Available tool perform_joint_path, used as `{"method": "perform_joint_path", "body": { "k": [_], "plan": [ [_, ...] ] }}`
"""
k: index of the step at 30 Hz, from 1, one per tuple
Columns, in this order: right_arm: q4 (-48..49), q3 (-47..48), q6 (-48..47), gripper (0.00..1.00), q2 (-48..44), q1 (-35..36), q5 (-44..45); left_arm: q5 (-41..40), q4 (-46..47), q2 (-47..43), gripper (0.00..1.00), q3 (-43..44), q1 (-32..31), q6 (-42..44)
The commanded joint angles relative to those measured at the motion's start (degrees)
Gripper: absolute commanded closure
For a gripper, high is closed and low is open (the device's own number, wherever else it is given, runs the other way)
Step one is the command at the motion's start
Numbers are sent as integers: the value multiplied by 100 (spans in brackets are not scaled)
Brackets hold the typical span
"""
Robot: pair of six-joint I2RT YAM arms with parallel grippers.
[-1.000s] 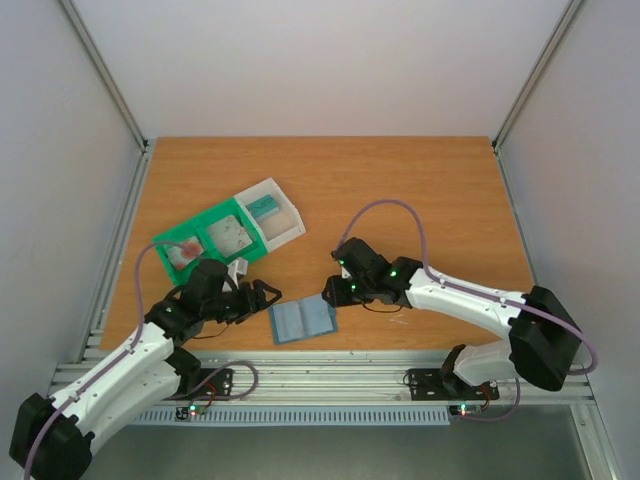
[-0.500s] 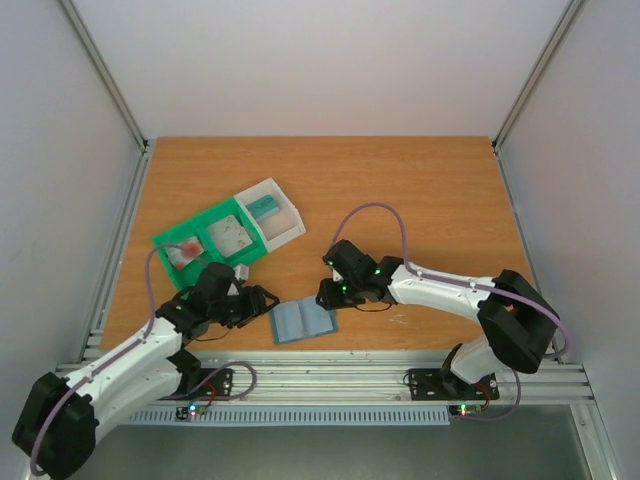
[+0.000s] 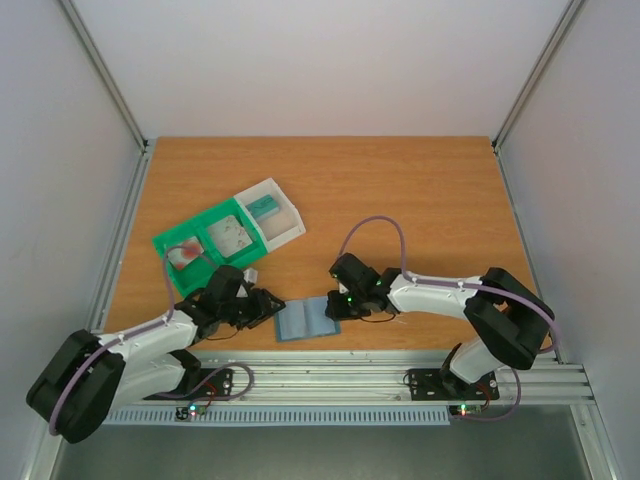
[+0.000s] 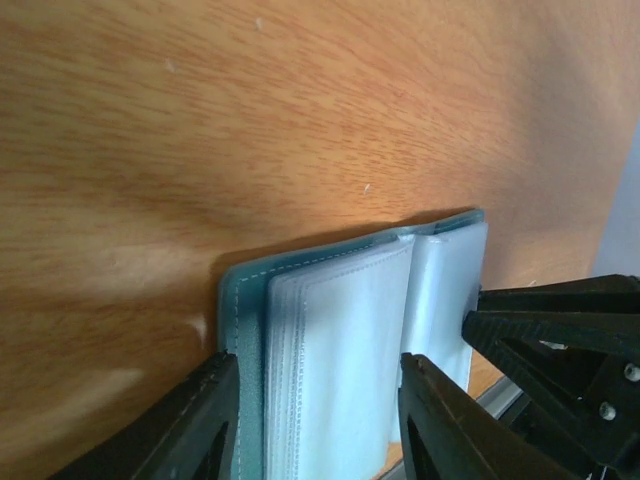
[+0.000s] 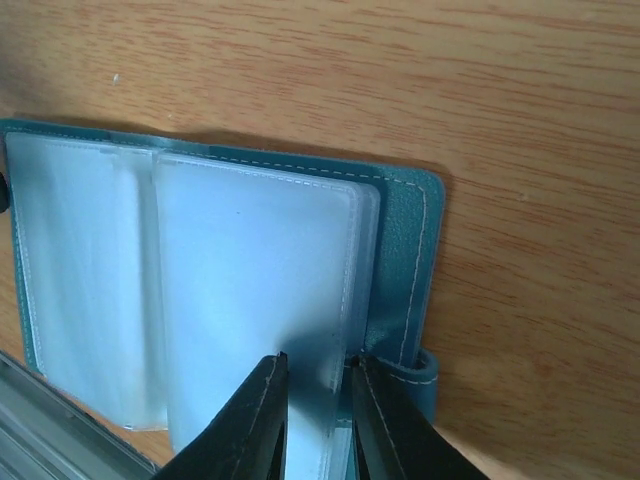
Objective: Take the credit cards out of the card holder
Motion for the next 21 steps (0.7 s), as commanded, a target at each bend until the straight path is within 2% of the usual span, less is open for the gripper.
{"method": "perform_joint_path", "body": {
  "k": [1, 7, 10, 14, 21],
  "plan": [
    [165, -306, 236, 82, 15, 22, 132, 149, 969, 152, 59, -60, -88, -105],
    [-36, -376, 345, 83, -349, 30, 305, 381, 1230, 287, 62, -34, -106, -238],
    [-301, -249, 389, 79, -701, 104, 303, 384, 1250, 201, 62, -43, -106, -300],
    [-625, 64, 422, 74, -1043, 289, 273, 362, 969, 106, 53, -32, -106, -290],
    [-319, 426, 546, 75, -714, 573, 131, 137, 674, -369, 53, -201, -106, -309]
  ]
}}
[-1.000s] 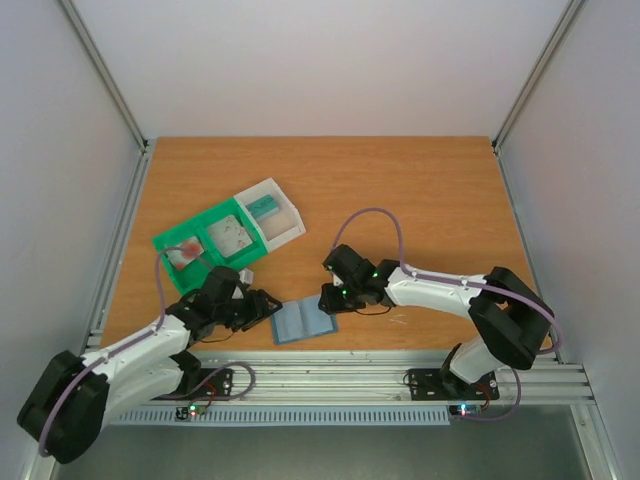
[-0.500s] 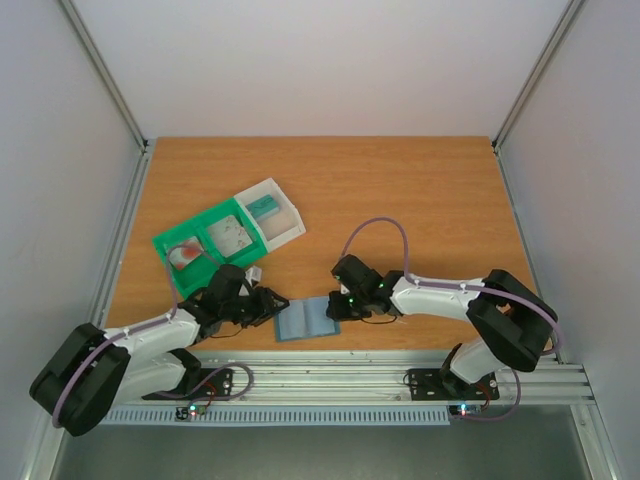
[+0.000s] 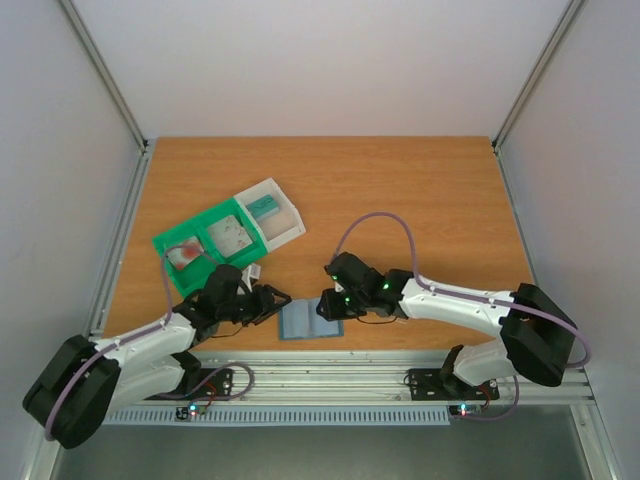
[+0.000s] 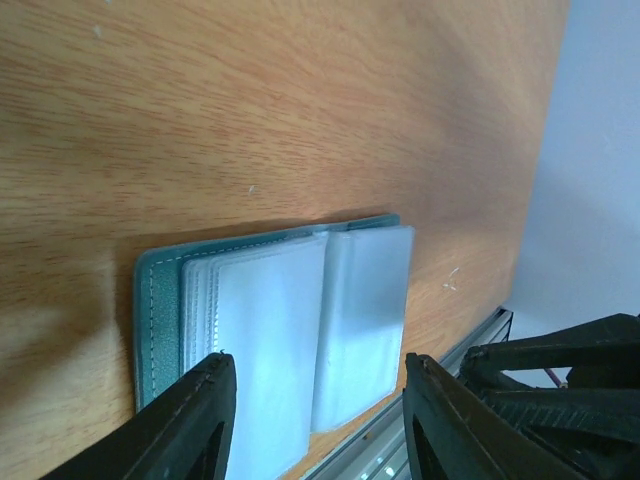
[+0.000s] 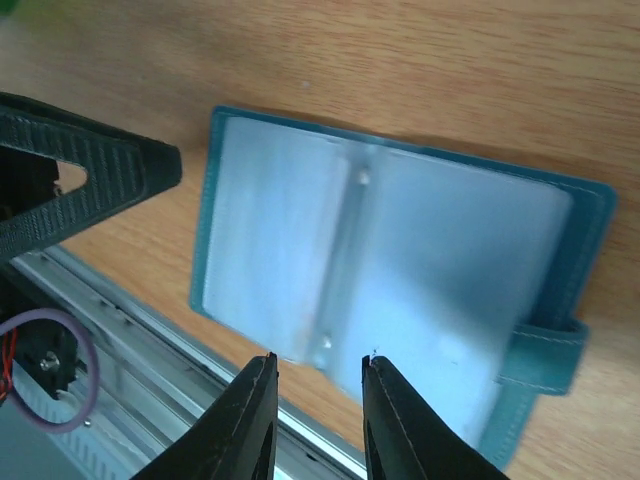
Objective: Take the credit cards out of the card holder
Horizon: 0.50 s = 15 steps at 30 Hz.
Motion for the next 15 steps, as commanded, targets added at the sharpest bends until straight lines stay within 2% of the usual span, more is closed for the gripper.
{"method": "perform_joint_path", "body": {
  "k": [1, 8, 15],
  "plan": [
    [265, 238, 194, 75, 336, 166, -80, -172, -67, -369, 53, -160, -25, -30],
    [847, 459, 285, 78, 1131, 211, -307, -331, -179, -668, 53, -260, -25, -190],
    [1213, 380, 346, 80, 1732, 215, -428, -176, 86, -479, 52, -257, -24, -202]
  ]
}}
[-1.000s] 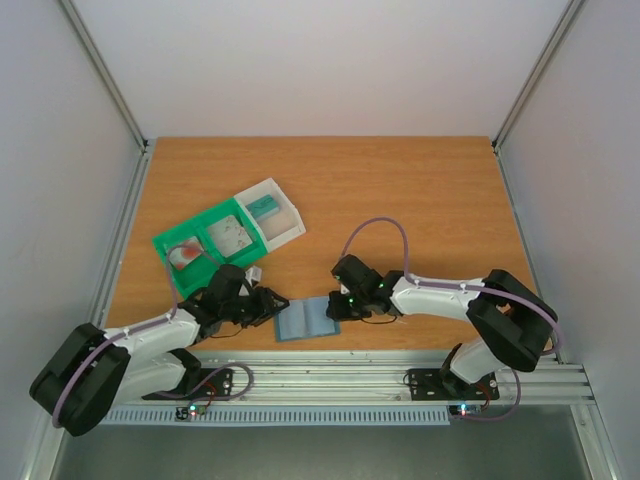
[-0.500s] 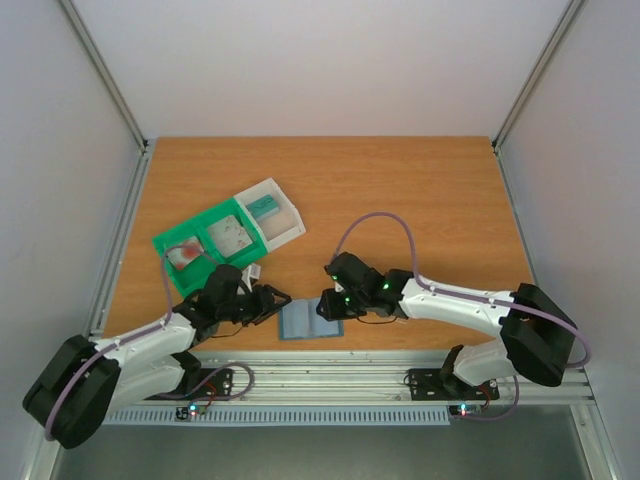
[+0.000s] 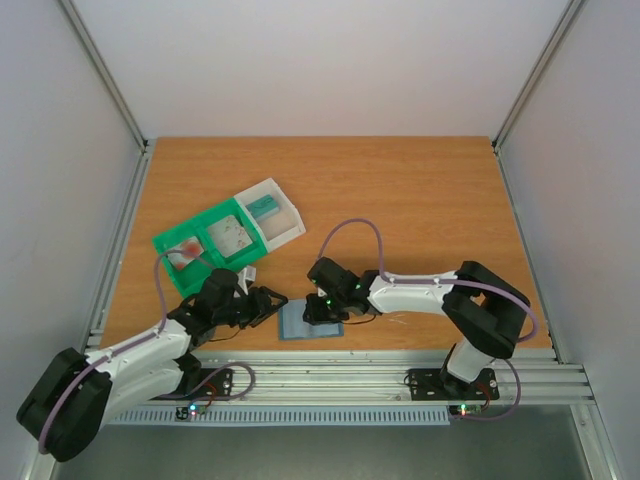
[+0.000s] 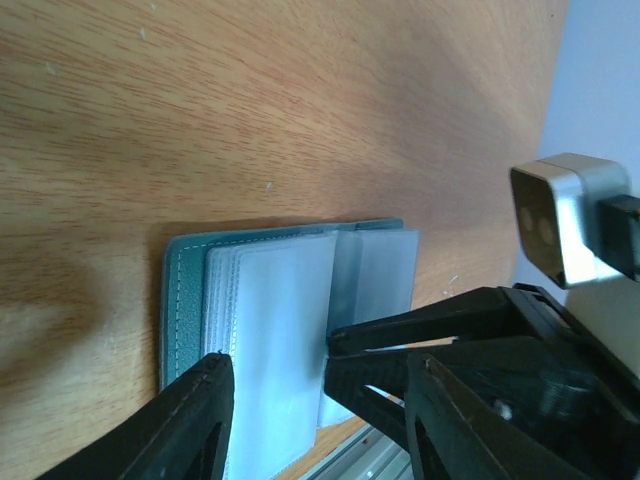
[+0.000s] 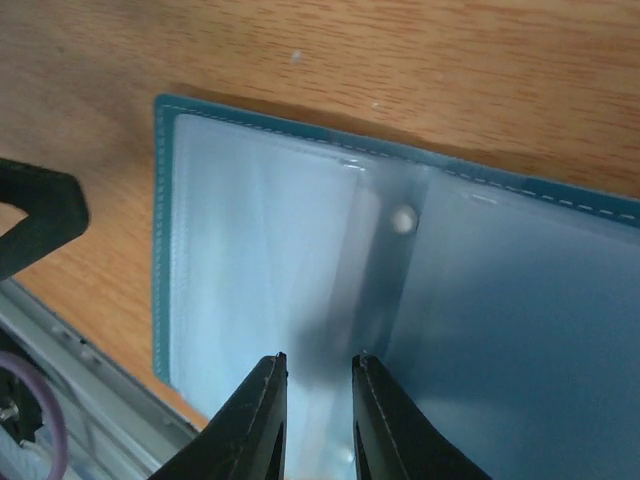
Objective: Take the credit cards out of the card holder
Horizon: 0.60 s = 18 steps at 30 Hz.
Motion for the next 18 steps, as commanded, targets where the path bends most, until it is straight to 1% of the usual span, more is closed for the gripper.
{"method": "perform_joint_path", "body": {
  "k": [1, 4, 6, 11, 16, 18],
  "plan": [
    [284, -2, 57, 82, 274, 36, 48, 44, 371, 166, 51, -53, -21, -50],
    [429, -236, 42, 90, 333, 40, 198, 97, 612, 373, 51, -57, -25, -88],
    [548, -386, 84, 92, 330, 36, 259, 136, 752, 550, 51, -46, -25, -91],
    [737, -536, 141, 93, 360, 40, 259, 223, 1181, 1015, 52, -15, -25, -89],
    [796, -575, 168, 94, 365, 36, 259, 138, 1266, 1470, 52, 3, -21, 65],
    [826, -585, 165, 94, 365, 36, 250, 209, 1523, 1644, 58, -31, -24, 33]
  ]
}}
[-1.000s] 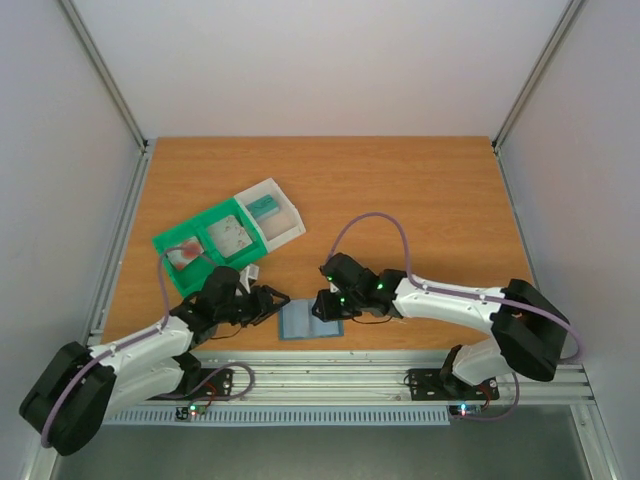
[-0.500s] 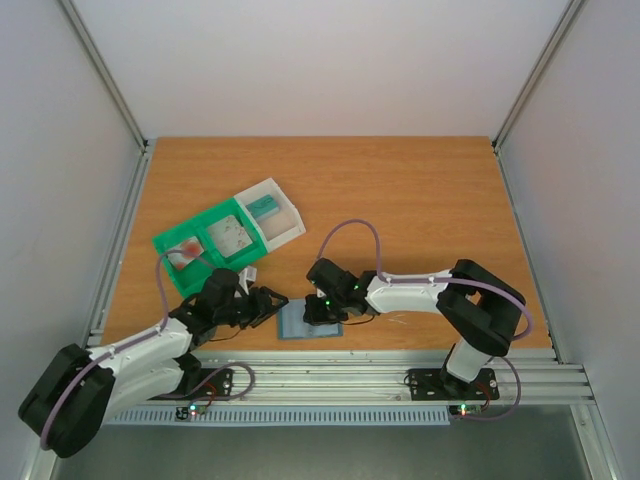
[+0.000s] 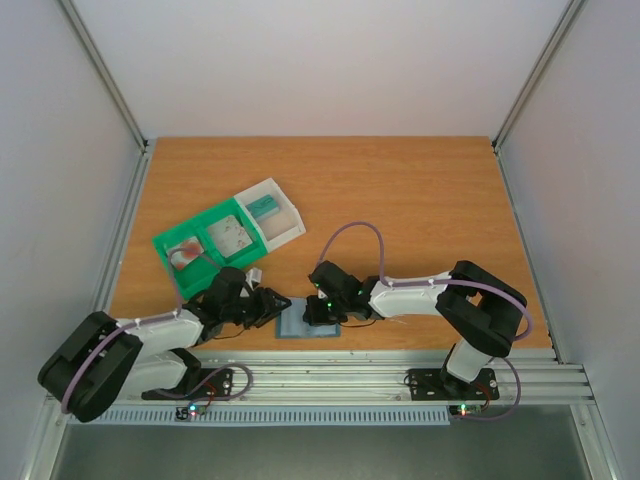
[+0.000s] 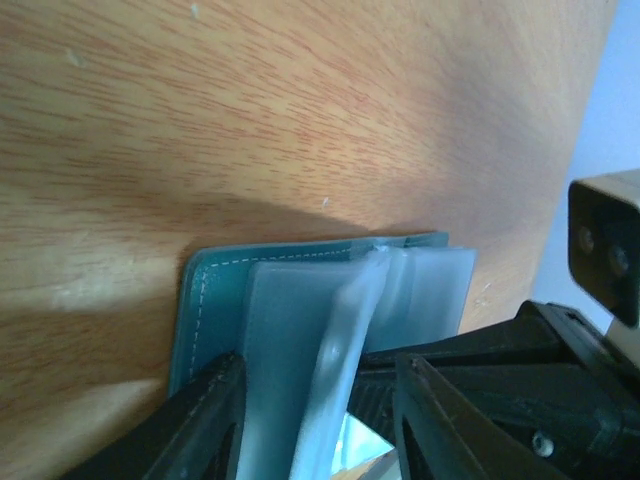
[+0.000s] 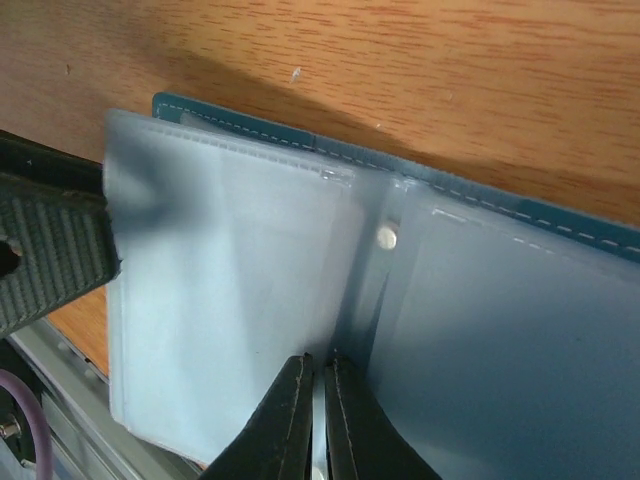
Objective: Take the credit cards out of the card holder
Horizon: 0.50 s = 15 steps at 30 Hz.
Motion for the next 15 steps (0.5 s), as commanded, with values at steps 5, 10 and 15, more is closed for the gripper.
{"method": "perform_joint_path", "body": {
  "k": [5, 10, 15],
  "plan": [
    [34, -248, 86, 94, 185, 38, 182, 337, 1359, 652, 81, -101, -58, -185],
    [202, -338, 123, 94, 168, 34, 204, 374, 1897, 689, 95, -37, -353, -580],
    [300, -357, 120, 94, 161, 29, 216, 296, 2338, 1016, 100, 133, -750, -773]
  ]
}}
